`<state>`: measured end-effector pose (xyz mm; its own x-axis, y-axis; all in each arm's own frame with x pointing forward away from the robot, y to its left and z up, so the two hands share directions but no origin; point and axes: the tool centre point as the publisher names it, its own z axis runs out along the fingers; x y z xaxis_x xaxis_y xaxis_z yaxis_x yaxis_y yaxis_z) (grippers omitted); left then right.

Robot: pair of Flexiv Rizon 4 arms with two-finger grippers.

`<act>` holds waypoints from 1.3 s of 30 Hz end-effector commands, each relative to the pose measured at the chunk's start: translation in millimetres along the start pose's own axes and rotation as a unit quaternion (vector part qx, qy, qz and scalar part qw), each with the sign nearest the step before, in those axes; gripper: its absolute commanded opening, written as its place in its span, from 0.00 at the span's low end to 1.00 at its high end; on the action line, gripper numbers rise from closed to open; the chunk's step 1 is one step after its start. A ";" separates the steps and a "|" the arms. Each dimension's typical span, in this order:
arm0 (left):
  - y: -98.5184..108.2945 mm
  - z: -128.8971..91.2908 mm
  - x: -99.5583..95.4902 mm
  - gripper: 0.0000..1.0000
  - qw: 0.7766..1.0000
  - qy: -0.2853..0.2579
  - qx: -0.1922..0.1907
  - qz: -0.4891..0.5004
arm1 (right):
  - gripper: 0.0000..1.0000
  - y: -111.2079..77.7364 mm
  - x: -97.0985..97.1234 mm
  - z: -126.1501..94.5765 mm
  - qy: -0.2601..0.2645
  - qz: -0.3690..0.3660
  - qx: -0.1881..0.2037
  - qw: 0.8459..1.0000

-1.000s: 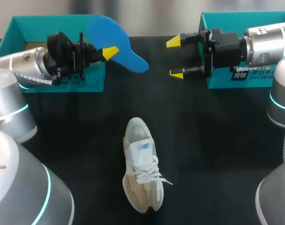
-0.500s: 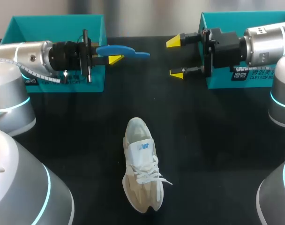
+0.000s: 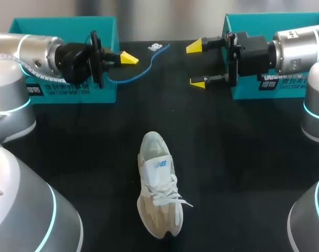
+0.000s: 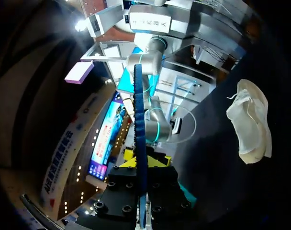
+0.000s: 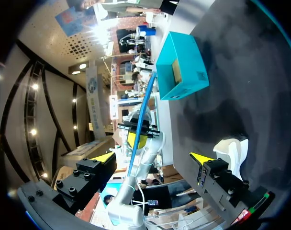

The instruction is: Take the shoe out of the shoebox, open the shoe tongue, remove and reinsert the insole, then place the shoe into the shoebox

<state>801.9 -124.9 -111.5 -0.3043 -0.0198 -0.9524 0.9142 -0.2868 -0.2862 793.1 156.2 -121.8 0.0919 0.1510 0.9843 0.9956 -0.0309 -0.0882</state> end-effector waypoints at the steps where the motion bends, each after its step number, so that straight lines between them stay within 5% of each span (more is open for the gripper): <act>1: 6.6 -1.1 2.4 0.00 0.996 0.043 -0.024 0.081 | 1.00 0.6 0.3 2.3 -0.001 0.000 0.000 1.000; 3: 8.7 -1.4 5.6 0.00 0.993 0.048 -0.024 0.104 | 1.00 0.6 0.3 2.3 -0.001 0.000 0.000 1.000; 10: 18.1 1.7 19.4 0.00 0.974 0.082 -0.117 0.174 | 1.00 0.6 0.3 2.3 -0.001 0.000 0.000 1.000; 15: 27.2 1.7 23.9 0.00 0.972 0.044 -0.154 0.172 | 1.00 0.6 0.3 2.3 -0.001 0.000 0.000 1.000; 20: 32.6 5.3 25.8 0.00 0.961 0.051 -0.195 0.190 | 1.00 3.7 -21.5 24.3 0.029 -0.033 0.025 0.999; 28: 38.0 11.5 30.8 0.00 0.959 0.061 -0.208 0.181 | 1.00 1.3 -33.4 50.6 0.033 -0.075 0.055 0.995; 39: 38.0 11.5 30.8 0.00 0.959 0.061 -0.208 0.181 | 1.00 0.8 -33.4 50.9 0.029 -0.073 0.051 0.996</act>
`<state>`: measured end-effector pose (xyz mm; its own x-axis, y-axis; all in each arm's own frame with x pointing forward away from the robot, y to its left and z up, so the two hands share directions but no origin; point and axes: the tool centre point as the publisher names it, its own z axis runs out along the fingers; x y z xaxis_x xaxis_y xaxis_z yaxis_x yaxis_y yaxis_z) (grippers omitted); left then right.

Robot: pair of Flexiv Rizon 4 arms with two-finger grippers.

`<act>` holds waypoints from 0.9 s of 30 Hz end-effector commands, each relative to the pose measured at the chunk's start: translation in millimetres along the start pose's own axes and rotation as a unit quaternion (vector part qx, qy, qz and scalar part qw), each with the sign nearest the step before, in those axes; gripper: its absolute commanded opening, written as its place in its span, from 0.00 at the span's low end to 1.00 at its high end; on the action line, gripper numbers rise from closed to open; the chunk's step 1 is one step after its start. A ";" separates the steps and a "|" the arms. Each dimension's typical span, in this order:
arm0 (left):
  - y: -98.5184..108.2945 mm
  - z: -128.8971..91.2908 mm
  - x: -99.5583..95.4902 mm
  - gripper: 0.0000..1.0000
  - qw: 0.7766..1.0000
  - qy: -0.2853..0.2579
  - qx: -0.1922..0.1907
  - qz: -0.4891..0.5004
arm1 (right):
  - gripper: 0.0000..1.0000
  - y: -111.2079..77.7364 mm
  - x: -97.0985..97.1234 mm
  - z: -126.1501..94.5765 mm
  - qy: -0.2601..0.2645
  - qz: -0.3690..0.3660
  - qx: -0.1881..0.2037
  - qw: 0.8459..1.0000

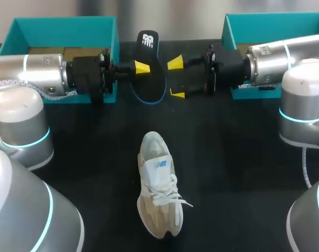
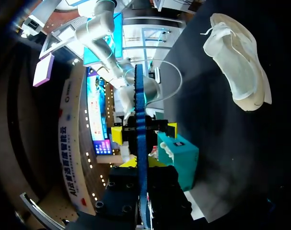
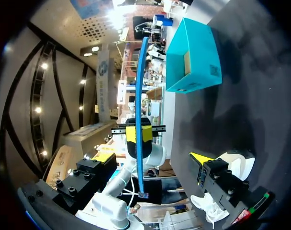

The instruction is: Take the shoe out of the shoebox, open the shoe tongue, remove and reinsert the insole, then place the shoe into the shoebox

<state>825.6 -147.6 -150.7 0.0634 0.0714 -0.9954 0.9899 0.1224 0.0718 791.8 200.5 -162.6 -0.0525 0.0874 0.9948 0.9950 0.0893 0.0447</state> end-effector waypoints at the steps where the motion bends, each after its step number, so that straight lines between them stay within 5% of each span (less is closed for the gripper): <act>1: -1.3 -0.3 -0.3 0.00 1.000 0.001 -0.001 0.000 | 1.00 -0.1 0.1 1.0 -0.001 0.000 0.000 1.000; 27: 9.4 18.1 18.7 0.00 1.000 -0.019 0.006 0.021 | 1.00 -7.4 5.4 24.6 -0.015 -0.036 0.011 0.999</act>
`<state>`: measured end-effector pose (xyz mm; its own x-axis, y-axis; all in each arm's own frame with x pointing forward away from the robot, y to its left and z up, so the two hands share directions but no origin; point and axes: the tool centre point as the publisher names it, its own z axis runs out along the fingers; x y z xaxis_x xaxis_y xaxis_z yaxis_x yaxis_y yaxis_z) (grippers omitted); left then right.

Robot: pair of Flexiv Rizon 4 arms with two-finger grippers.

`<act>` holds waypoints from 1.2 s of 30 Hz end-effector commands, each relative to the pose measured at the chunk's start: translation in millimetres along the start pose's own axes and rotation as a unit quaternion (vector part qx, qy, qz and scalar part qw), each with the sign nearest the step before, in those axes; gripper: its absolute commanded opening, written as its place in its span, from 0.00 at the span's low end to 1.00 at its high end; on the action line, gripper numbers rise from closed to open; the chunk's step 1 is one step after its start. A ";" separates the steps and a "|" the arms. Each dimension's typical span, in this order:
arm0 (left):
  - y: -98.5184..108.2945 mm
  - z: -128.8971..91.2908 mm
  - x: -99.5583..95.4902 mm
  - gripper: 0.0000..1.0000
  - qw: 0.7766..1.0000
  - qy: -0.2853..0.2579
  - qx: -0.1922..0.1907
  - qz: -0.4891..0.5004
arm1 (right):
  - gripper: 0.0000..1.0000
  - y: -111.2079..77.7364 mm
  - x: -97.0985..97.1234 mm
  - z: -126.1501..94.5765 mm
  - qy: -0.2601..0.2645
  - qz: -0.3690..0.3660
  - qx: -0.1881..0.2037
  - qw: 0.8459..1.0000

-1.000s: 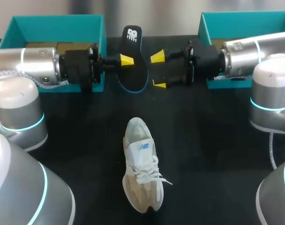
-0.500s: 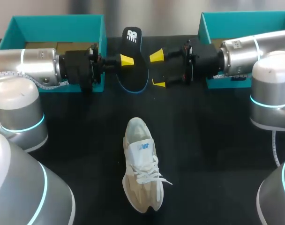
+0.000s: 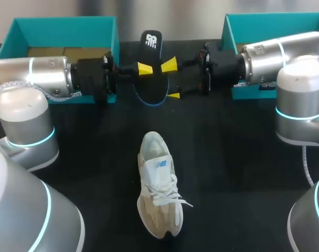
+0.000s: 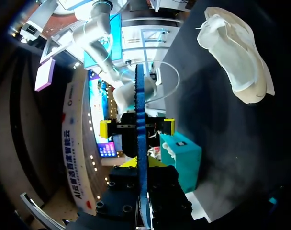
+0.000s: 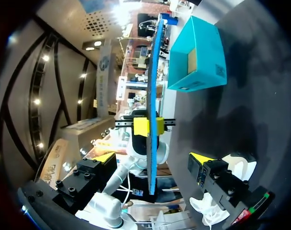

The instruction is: Take the shoe out of the shoebox, open the shoe tongue, remove and reinsert the insole, then place the shoe into the shoebox

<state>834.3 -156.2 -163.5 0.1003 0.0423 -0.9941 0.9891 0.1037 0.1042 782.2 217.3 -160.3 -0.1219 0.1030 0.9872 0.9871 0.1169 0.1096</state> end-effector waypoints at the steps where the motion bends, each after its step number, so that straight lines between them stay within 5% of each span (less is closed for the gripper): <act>1: 2.5 7.8 7.0 0.00 1.000 -0.004 -0.002 0.004 | 1.00 0.6 1.6 8.3 -0.006 -0.005 0.002 1.000; 8: 1.5 10.0 8.1 0.00 1.000 -0.010 -0.004 0.009 | 1.00 -0.1 -0.5 12.6 -0.010 -0.005 0.006 1.000; 16: 0.7 10.6 8.6 0.00 1.000 -0.013 -0.005 0.003 | 0.48 -3.0 -8.5 15.1 -0.002 -0.009 0.003 1.000; 36: -3.8 13.7 9.2 0.00 1.000 -0.013 -0.007 0.012 | 0.40 3.5 -16.3 20.8 0.009 -0.006 0.010 1.000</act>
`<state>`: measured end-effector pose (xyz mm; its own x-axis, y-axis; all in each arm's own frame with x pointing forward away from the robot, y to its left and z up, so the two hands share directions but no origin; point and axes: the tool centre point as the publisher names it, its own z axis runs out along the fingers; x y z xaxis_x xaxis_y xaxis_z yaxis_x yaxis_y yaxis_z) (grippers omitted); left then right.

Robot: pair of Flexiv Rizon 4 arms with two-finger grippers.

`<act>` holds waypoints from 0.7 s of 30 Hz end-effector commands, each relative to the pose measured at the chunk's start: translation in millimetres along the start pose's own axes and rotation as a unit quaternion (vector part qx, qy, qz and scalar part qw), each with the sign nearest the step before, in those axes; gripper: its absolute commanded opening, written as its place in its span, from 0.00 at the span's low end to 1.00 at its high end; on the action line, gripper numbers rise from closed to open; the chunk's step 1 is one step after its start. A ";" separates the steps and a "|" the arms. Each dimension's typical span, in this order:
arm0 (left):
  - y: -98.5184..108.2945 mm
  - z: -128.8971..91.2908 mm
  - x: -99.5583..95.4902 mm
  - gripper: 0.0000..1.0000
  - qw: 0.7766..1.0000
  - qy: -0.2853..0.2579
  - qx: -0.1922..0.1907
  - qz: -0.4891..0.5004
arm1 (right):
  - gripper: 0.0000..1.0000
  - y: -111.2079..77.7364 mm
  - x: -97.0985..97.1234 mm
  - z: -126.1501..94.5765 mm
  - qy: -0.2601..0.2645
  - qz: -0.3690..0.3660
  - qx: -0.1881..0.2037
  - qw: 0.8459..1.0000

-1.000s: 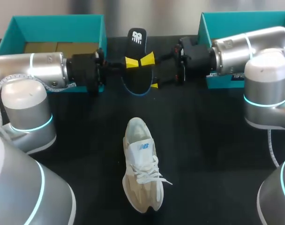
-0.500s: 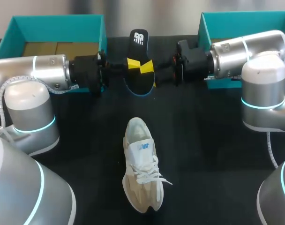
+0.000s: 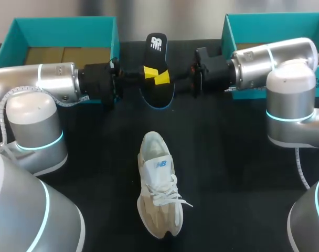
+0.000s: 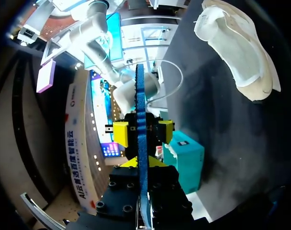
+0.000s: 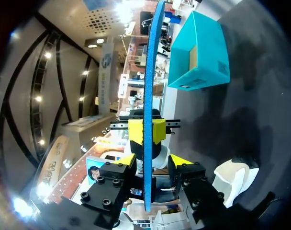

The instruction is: Take the shoe out of the shoebox, open the shoe tongue, remove and reinsert the insole, then place the shoe into the shoebox

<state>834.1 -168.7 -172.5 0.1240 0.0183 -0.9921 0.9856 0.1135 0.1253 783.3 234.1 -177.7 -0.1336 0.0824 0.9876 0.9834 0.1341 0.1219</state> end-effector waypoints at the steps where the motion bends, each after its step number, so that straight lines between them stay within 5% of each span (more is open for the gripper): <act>1: -1.6 1.1 1.2 0.00 1.000 0.001 -0.001 0.002 | 0.40 2.4 -0.9 2.4 -0.001 0.002 0.003 1.000; 10: -1.6 3.1 2.7 0.00 1.000 0.000 -0.002 0.001 | 0.26 2.4 -0.9 3.3 0.000 0.004 0.005 1.000; 21: 1.0 4.4 2.7 0.00 1.000 -0.001 -0.006 0.003 | 0.25 2.5 -1.8 3.5 0.004 0.004 0.002 1.000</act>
<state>835.8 -170.8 -174.7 0.1295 0.0172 -0.9914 0.9838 0.1232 0.1306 786.0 236.2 -178.6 -0.1254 0.0751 0.9893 0.9834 0.1408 0.1140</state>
